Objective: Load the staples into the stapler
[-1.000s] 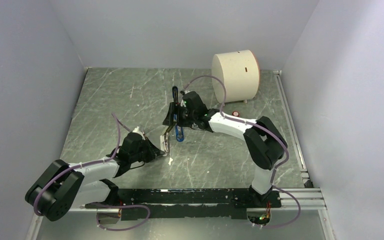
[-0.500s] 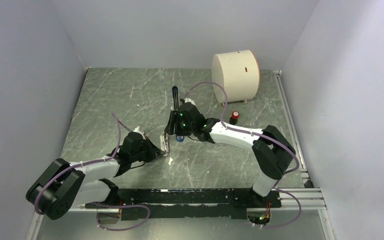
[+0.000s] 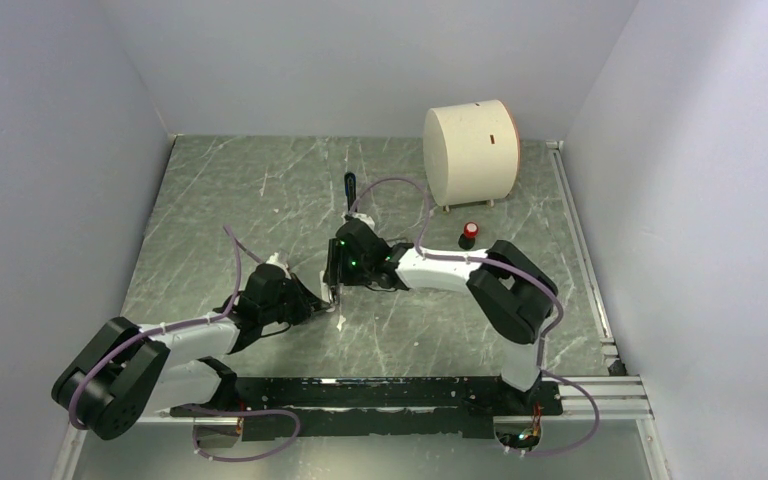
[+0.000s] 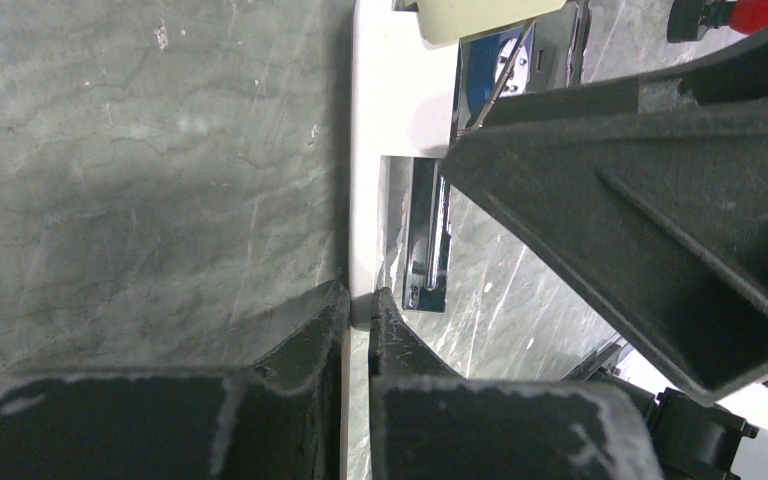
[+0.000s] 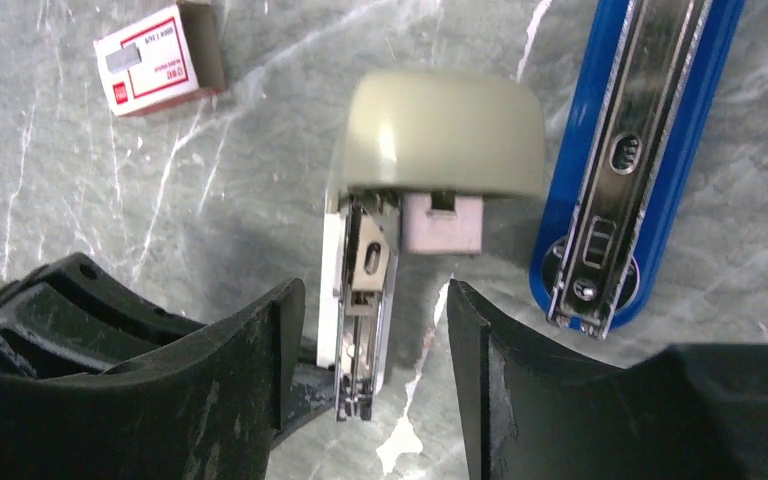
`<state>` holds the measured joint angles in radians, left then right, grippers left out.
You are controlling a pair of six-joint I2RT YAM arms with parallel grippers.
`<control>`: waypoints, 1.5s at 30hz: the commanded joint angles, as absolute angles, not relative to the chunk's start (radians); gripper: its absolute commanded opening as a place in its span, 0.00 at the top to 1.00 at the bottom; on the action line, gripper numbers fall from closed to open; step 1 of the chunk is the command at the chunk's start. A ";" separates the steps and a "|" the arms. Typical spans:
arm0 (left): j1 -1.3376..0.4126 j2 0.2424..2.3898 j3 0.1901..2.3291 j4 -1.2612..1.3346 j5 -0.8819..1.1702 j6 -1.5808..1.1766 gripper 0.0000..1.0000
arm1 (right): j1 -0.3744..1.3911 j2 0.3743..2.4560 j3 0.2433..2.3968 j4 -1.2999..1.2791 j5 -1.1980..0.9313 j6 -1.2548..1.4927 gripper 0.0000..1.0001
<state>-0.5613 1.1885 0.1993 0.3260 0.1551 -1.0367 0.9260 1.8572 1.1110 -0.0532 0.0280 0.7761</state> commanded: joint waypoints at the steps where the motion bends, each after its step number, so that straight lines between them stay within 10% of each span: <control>1: -0.558 1.182 0.189 0.294 0.173 -1.037 0.95 | 0.928 1.904 1.168 -0.049 0.055 0.760 0.43; 16: -0.557 1.157 0.185 0.280 0.180 -1.025 0.89 | 0.929 1.950 1.196 -0.049 0.045 0.736 0.80; 25: -0.558 1.051 0.207 0.122 0.078 -1.016 0.54 | 0.954 1.981 1.310 -0.213 0.268 0.626 0.82; 45: -0.558 0.771 0.426 -0.380 -0.234 -0.945 0.46 | 1.018 2.207 1.665 -0.414 0.455 0.550 0.76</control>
<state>-0.5613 0.8051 0.3870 -0.2379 -0.1196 -0.9562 1.0138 2.1761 1.6142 -0.3820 0.4011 0.5510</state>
